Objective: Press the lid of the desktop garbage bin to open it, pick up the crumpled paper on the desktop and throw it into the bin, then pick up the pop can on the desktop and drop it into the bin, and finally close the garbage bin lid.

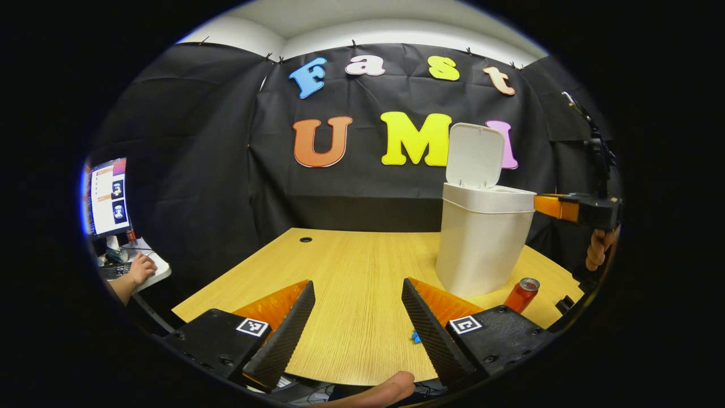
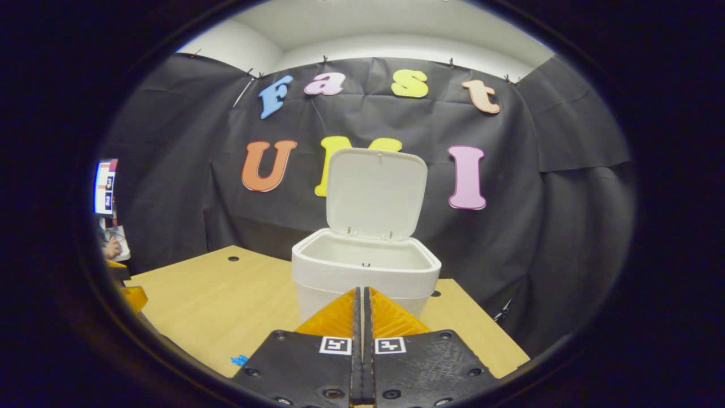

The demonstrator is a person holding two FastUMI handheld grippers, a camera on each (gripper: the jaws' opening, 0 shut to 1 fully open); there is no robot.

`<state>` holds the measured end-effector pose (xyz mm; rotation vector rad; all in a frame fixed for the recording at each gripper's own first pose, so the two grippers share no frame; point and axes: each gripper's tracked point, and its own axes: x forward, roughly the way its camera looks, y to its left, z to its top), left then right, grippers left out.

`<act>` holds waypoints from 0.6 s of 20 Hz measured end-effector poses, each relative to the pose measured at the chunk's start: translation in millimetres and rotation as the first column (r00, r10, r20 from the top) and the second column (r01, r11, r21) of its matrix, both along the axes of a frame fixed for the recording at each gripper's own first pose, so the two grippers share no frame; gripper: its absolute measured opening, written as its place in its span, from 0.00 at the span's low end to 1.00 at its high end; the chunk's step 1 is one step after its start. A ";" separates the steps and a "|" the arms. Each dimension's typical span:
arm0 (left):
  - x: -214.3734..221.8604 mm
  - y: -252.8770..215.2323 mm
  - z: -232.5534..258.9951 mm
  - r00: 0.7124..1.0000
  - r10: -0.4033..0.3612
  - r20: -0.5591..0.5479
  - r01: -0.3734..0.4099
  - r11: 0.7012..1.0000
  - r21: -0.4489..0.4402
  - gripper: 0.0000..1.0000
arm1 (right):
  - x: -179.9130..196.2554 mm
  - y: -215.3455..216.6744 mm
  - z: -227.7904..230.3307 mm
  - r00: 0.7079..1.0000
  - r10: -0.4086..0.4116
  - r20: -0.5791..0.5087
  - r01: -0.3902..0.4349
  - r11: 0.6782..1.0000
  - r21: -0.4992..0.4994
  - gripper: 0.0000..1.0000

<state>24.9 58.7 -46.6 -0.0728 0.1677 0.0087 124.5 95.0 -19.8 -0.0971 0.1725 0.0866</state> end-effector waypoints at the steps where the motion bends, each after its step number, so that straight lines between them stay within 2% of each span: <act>1: 0.2 -3.0 -1.3 1.000 -0.010 -0.001 0.010 1.000 -0.008 1.00 | -5.0 -2.9 -7.2 1.000 -0.004 -0.003 0.004 1.000 -0.011 0.00; 7: 19.1 -13.5 -9.9 1.000 -0.014 0.012 0.015 0.998 -0.053 1.00 | -36.3 -19.9 -33.4 0.999 0.029 -0.017 -0.028 0.998 0.049 0.00; 9: 30.2 -32.9 -24.9 0.998 -0.059 -0.014 0.058 0.996 -0.073 0.98 | -46.5 -22.3 -38.7 0.999 0.049 -0.001 -0.048 0.997 0.067 0.02; 10: 35.7 -41.5 -32.1 0.997 -0.078 -0.021 0.076 0.994 -0.072 0.97 | -52.8 -21.1 -39.4 0.998 0.065 0.011 -0.066 0.995 0.075 0.06; 12: 46.7 -51.3 -49.7 0.994 -0.099 -0.037 0.097 0.994 -0.048 0.96 | -61.7 -18.9 -44.0 0.995 0.092 0.045 -0.094 0.994 0.052 0.29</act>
